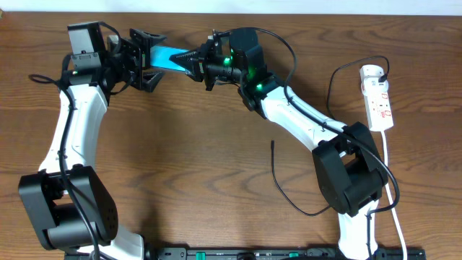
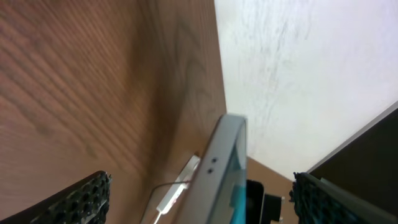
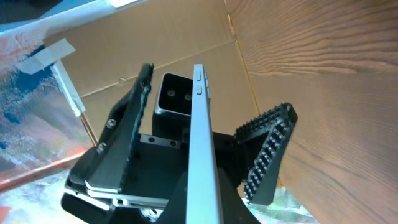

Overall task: Plug charger to phone and switch on socket
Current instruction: 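Regrasp the phone's bottom end with the left gripper, release right gripper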

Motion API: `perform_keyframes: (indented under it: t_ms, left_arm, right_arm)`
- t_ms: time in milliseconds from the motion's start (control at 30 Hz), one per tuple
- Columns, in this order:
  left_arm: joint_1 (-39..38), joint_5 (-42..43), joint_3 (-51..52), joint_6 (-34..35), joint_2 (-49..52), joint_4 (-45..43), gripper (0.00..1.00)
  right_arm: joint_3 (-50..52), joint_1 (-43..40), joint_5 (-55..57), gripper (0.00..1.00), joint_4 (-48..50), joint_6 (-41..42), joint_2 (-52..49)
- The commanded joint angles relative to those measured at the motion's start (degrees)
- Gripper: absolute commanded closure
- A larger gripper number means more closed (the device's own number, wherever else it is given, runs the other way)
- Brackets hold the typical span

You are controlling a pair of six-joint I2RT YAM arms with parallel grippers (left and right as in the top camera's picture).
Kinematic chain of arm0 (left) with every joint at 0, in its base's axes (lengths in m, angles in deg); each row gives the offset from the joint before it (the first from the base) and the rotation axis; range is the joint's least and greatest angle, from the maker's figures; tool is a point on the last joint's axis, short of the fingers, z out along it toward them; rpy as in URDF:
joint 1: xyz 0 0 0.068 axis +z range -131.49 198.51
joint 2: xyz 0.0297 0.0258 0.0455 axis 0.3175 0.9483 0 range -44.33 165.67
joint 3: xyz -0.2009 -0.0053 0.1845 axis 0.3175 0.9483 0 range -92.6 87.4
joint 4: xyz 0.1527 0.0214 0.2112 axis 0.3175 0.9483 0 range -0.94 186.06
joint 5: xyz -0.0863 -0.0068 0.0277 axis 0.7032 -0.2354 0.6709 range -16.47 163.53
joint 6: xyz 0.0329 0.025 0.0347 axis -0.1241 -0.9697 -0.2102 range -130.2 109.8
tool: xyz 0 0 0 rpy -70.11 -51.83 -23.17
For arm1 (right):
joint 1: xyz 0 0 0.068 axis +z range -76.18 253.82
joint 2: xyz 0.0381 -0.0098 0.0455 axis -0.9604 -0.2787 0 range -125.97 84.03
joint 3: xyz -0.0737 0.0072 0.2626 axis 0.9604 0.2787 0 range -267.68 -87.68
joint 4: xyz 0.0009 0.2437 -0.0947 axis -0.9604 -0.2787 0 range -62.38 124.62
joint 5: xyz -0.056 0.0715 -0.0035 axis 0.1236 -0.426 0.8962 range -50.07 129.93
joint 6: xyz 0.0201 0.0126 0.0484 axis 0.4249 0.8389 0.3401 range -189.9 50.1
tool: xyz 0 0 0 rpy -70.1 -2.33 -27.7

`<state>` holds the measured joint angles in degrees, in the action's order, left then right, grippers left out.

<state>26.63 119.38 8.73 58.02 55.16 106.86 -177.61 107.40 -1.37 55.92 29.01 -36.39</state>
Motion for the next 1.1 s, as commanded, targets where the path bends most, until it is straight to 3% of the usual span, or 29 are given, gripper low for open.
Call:
perform_keyframes:
  t_ms: [0, 67, 167, 233, 533, 967, 1067]
  left_arm:
    - [-0.24, -1.68, -0.31, 2.12, -0.39, -2.08, 0.09]
    - [-0.26, -1.77, -0.31, 2.19, -0.39, -3.61, 0.11]
    - [-0.57, -2.08, -0.31, 2.14, -0.37, -3.63, 0.42]
    - [-0.74, -2.43, -0.31, 2.14, -0.37, -4.07, 0.54]
    - [-1.2, -2.58, -0.31, 1.73, -0.37, -5.99, 0.71]
    - [-1.84, -2.47, -0.31, 0.83, -0.37, -8.09, 0.72]
    - [-1.84, -2.38, -0.31, 0.85, -0.37, -8.09, 0.76]
  right_arm:
    - [-0.74, 0.37, -0.74, 0.99, 0.52, -2.43, 0.28]
    - [-0.74, 0.37, -0.35, 0.99, 0.13, -3.02, 0.28]
    - [-0.74, 0.52, 0.42, 0.99, -1.09, -2.97, 0.28]
    - [-0.74, 0.79, 0.94, 0.99, -1.4, -2.97, 0.28]
    - [-0.74, 1.7, 3.54, 0.99, -1.4, 0.98, 0.28]
    - [-0.74, 3.02, 8.68, 0.99, -1.4, 12.44, 0.28]
    - [-0.74, 3.15, 9.31, 0.99, -1.36, 13.14, 0.28]
